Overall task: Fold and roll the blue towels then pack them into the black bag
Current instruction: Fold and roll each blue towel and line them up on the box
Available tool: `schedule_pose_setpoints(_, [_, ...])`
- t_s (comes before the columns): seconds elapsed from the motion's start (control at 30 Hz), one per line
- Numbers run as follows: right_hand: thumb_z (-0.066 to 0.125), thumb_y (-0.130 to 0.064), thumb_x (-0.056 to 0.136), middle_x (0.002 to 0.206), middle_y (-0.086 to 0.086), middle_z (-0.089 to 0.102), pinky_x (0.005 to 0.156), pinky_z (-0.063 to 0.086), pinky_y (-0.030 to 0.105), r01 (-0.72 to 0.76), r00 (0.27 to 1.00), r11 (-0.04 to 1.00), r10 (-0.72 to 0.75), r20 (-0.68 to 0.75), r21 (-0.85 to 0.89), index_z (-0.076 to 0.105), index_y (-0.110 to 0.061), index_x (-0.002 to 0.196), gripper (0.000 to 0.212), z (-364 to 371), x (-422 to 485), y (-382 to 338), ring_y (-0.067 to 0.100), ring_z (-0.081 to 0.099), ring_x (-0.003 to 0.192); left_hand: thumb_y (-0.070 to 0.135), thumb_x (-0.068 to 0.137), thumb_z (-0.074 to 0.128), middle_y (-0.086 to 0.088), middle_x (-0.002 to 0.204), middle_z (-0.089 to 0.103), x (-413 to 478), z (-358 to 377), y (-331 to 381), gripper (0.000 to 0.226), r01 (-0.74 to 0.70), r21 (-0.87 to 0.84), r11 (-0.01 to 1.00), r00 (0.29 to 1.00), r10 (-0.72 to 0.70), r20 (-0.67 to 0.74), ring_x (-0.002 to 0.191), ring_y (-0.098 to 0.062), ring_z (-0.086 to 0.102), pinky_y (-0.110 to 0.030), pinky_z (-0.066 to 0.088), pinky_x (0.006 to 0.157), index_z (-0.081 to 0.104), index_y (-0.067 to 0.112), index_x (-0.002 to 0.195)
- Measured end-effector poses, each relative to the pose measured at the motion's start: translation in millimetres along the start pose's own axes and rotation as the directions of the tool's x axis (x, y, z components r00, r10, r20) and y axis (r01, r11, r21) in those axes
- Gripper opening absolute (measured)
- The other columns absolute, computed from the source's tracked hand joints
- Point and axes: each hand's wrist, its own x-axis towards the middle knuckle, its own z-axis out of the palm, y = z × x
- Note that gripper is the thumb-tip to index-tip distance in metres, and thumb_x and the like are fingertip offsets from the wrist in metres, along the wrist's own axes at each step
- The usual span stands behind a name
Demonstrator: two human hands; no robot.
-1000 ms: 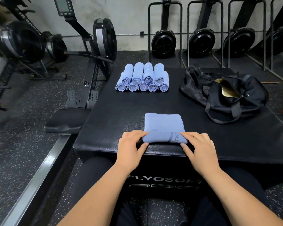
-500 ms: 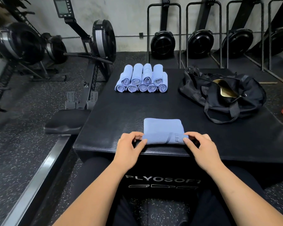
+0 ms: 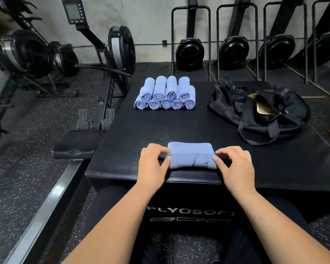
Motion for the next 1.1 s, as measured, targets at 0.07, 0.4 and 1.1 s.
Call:
schedule_pose_setpoints(0.07, [0.076, -0.026, 0.092, 0.102, -0.017, 0.066, 0.076, 0.050, 0.040, 0.139, 0.990, 0.985, -0.141, -0.014, -0.102, 0.073, -0.032, 0.096, 0.008, 3, 4, -1, 0.020, 0.048, 0.093, 0.011, 0.094, 0.071, 0.020, 0.104, 0.062, 1, 0, 3, 0.023, -0.131, 0.092, 0.987, 0.991, 0.131, 0.005, 0.102, -0.012, 0.050, -0.034, 0.048, 0.089, 0.071, 0.033, 0.099])
schedule_pose_setpoints(0.4, [0.071, -0.047, 0.093, 0.124, -0.024, 0.064, 0.085, 0.047, 0.042, 0.289, 0.948, 0.939, -0.253, 0.194, -0.186, 0.065, -0.037, 0.127, 0.036, 3, 5, 19, 0.015, 0.050, 0.101, 0.040, 0.089, 0.077, 0.021, 0.129, 0.062, -2, 1, -17, 0.044, -0.210, 0.203, 0.956, 0.974, 0.188, 0.123, 0.115, -0.014, 0.052, -0.038, 0.045, 0.102, 0.067, 0.033, 0.131])
schedule_pose_setpoints(1.1, [0.077, -0.054, 0.087, 0.097, -0.009, 0.064, 0.084, 0.044, 0.017, -0.175, 0.940, 0.969, 0.111, 0.323, 0.175, 0.073, -0.046, 0.106, 0.021, -7, 20, 18, -0.007, 0.059, 0.089, 0.062, 0.087, 0.059, 0.012, 0.094, 0.071, 9, 2, -19, 0.023, 0.175, -0.108, 0.979, 0.975, -0.158, 0.155, 0.102, -0.010, 0.058, -0.042, 0.049, 0.099, 0.064, 0.051, 0.106])
